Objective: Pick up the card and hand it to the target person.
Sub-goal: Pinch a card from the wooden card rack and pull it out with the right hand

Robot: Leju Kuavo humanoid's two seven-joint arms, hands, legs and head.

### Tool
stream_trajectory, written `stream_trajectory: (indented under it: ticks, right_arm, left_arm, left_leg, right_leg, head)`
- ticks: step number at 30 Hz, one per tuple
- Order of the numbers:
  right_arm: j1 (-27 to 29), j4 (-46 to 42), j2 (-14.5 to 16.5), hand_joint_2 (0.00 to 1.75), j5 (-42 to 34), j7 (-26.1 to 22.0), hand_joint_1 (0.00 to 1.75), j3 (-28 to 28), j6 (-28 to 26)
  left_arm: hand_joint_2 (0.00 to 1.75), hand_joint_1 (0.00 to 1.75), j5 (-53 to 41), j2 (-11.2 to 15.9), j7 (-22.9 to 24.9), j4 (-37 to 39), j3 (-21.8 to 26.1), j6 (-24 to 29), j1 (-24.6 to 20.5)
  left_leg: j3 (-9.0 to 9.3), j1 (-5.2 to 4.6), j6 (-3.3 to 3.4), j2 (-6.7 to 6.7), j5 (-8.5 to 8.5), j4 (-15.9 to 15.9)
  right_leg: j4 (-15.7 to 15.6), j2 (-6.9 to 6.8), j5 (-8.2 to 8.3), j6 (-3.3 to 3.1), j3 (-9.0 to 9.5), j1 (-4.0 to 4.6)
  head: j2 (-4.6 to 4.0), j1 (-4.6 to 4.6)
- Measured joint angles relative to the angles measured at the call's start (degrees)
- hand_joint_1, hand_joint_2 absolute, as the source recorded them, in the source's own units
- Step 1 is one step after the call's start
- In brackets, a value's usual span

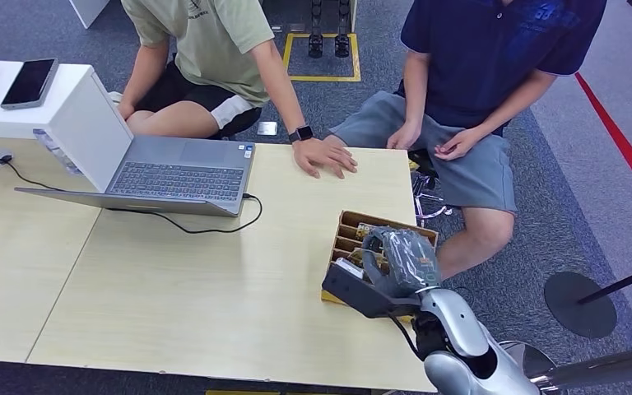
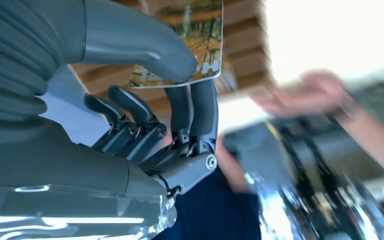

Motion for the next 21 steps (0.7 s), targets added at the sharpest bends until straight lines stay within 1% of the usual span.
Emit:
stream_trajectory:
  ticks: [3, 7, 14, 21]
  right_arm:
    - [0.2, -3.1, 0.9, 1.75, -1.2, -4.3, 1.68, -2.4, -3.7]
    - [0.9, -6.8, 1.8, 1.75, -3.6, -7.6, 1.68, -5.3, -6.9]
    - [1.6, -11.2, 2.5, 1.75, -7.3, -11.4, 1.68, -8.4, -10.0]
    - [1.6, -13.0, 3.0, 1.75, -6.7, -13.3, 1.68, -9.5, -11.2]
  left_arm:
    - [0.0, 0.0, 0.1, -0.5, -0.4, 0.0, 0.0, 0.0, 0.0]
    - [0.0, 0.0, 0.1, -1.0, -0.8, 0.0, 0.0, -0.3, 0.1]
    - [0.0, 0.0, 0.1, -1.7, -1.7, 0.0, 0.0, -0.6, 0.1]
    - [0.0, 0.0, 0.0, -2.2, -2.1, 0.0, 0.0, -0.7, 0.1]
  left_leg:
    - [0.0, 0.0, 0.0, 0.0, 0.0, 0.0]
    - [0.0, 0.0, 0.0, -0.01, 0.0, 0.0]
    - [0.0, 0.0, 0.0, 0.0, 0.0, 0.0]
    - [0.0, 0.0, 0.0, 0.0, 0.0, 0.0]
  right_leg:
    - [0.0, 0.0, 0.0, 0.0, 0.0, 0.0]
    - [0.0, 0.0, 0.0, 0.0, 0.0, 0.0]
    - [0.0, 0.0, 0.0, 0.0, 0.0, 0.0]
    - [0.0, 0.0, 0.0, 0.0, 0.0, 0.0]
  head:
    - [0.0, -0.01]
    - [0.0, -0.01]
    - [0.0, 0.0]
    - [0.0, -0.01]
